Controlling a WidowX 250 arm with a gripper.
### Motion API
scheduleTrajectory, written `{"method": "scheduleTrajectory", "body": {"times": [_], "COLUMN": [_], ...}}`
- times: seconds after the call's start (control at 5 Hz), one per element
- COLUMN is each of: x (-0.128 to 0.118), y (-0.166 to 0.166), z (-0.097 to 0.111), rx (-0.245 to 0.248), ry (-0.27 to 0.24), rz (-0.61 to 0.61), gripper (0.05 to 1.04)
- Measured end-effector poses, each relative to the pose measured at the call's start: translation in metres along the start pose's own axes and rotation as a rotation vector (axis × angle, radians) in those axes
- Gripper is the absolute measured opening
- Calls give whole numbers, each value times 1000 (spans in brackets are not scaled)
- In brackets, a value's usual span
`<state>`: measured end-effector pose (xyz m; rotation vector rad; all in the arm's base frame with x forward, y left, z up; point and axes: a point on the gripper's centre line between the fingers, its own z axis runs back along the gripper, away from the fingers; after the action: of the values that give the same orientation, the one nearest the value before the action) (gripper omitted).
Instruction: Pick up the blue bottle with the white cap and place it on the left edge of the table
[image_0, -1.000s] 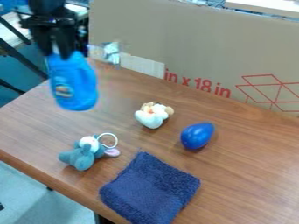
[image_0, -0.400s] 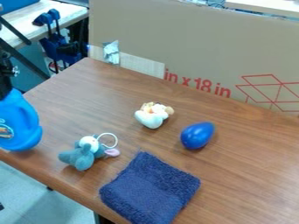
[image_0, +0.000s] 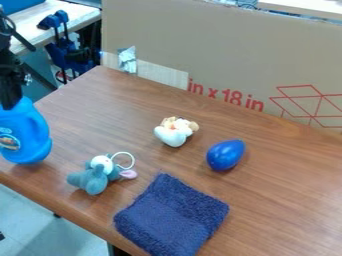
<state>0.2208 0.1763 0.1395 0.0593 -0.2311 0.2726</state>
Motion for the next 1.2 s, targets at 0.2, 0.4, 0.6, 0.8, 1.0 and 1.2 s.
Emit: {"method": "scheduleTrajectory", "body": {"times": [0.2,0.4,0.6,0.8,1.0,1.2], "x": [14,21,24,25,29,41], "y": [-3,-3,-2,-2,-8,-10], "z": [-7,-19,-26,-30,-24,12], "rx": [-8,-32,-52,-82,-101,-96], "ry": [-10,-15,-18,-25,-49,-177], "rz": [-5,19,41,76,97,95], "gripper": [500,500,500,547,857,1016]}}
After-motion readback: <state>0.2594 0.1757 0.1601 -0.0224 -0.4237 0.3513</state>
